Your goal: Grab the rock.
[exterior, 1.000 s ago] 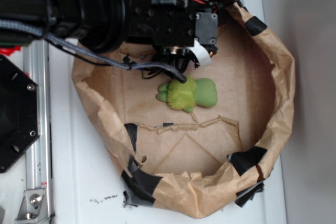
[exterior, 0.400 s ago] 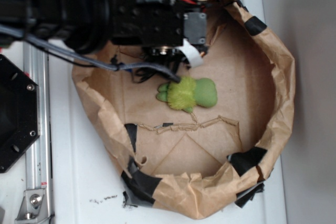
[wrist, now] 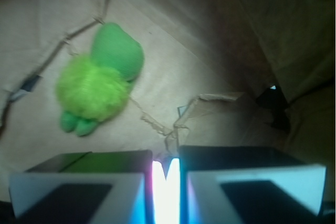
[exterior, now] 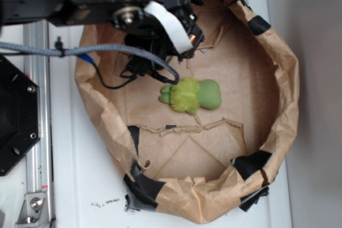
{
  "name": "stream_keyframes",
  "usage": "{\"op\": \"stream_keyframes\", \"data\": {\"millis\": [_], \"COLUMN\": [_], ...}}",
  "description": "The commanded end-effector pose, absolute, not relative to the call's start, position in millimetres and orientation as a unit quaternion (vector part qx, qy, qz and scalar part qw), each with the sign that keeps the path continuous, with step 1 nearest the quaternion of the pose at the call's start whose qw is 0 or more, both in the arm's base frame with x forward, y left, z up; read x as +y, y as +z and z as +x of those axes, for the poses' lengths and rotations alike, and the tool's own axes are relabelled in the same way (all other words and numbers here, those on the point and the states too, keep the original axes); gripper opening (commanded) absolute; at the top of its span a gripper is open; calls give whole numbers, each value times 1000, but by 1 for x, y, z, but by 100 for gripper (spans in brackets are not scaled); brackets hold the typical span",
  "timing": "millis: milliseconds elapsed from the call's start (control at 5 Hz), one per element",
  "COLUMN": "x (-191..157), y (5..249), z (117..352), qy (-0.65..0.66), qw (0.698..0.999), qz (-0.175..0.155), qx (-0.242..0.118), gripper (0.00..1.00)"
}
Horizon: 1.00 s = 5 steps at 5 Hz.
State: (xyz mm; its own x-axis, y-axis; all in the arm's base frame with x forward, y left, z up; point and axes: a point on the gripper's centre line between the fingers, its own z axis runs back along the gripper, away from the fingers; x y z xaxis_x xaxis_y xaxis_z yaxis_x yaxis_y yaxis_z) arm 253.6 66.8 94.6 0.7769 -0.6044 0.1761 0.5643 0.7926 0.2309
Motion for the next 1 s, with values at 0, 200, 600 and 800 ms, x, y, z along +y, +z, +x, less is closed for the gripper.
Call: {"op": "stream_keyframes", "data": {"millis": [0,200,600,800], "x": [86,89,95,98], "y": [86,77,55,51], "z": [255,257,255,250], "qy": [-314,-324,-360,-372], "qw": [936,933,921,918], "qz": [118,120,134,127], "qx": [-107,-97,-64,-56], "gripper": [30,100,100,100]}}
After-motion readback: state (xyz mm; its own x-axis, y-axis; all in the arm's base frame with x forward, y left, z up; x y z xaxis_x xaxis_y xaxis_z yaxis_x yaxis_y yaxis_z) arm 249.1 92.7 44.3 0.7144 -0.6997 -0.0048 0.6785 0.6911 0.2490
